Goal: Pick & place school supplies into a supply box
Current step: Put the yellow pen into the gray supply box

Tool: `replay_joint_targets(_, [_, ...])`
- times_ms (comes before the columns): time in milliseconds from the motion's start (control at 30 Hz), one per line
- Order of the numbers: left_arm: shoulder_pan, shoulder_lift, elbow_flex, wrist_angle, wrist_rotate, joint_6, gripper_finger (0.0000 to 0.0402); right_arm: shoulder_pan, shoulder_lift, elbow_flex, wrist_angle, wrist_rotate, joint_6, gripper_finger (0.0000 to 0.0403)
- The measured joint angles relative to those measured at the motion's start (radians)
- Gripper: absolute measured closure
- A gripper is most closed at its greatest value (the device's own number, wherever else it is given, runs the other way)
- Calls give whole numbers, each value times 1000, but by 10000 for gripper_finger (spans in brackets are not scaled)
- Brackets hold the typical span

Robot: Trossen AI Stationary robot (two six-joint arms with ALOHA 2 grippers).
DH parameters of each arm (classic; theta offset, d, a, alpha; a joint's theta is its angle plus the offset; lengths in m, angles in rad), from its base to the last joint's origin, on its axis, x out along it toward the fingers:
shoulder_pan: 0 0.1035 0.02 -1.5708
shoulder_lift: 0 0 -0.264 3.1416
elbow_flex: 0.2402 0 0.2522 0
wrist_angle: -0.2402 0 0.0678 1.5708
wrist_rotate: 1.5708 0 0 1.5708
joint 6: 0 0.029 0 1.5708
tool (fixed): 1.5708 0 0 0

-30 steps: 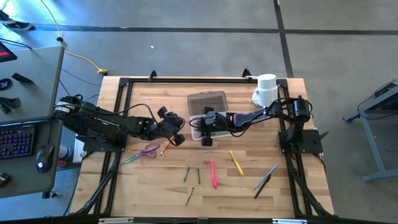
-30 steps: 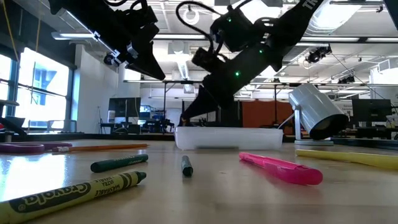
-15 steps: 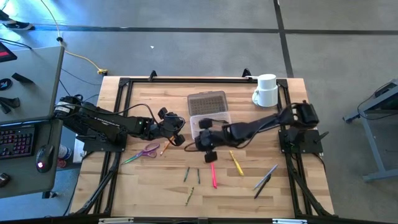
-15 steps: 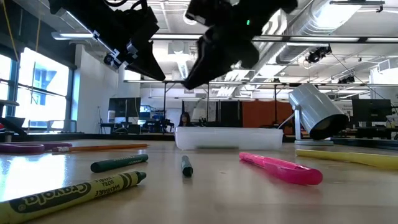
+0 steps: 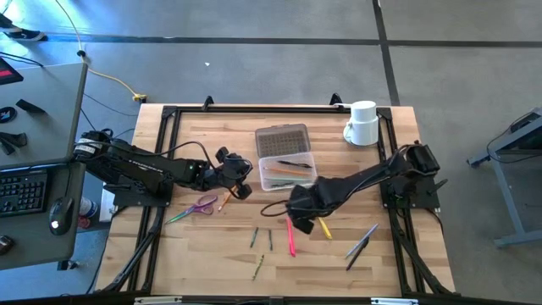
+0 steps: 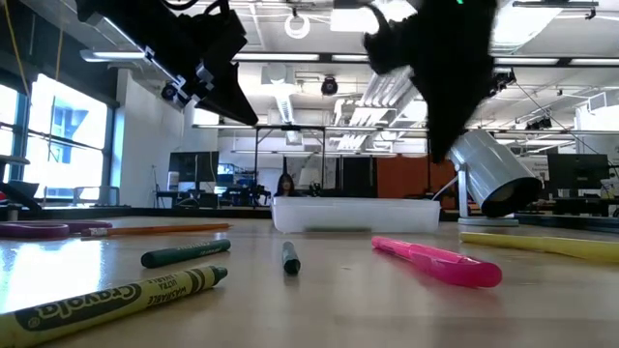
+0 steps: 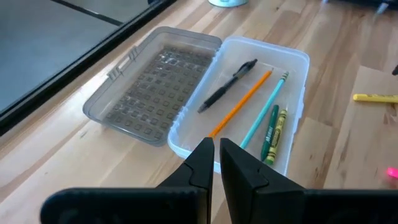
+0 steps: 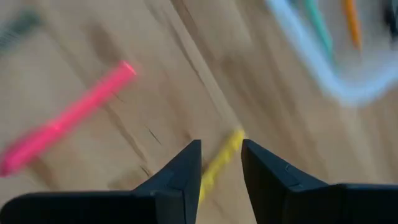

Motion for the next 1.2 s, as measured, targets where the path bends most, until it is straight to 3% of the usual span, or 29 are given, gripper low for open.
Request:
replay_joint_targets(200, [0,0,0,4,-23,35,339,13,1,-164,80,-127,213,304])
replay_joint_targets(367, [4,0,0,26,-27,101,339,9,2,-247,203,-174,257,304])
replay_joint_targets(667, [94,0,0,57,8,114,339,7,-8,-362,369,-101,253,305])
replay_joint_targets(800, [131,0,0,57,33,114,339,12,-14,-408,399,-91,330,331])
replay_joint_targets(933, [164,0,0,57,34,114,339,15,-10,-379,364,-90,344,388])
replay_joint_targets(1033, [189,0,0,56,34,114,339,24,-4,-293,327,-48,238,383])
replay_joint_targets(1200, [212,0,0,60,36,113,339,13,-19,-70,263,151,-17,384])
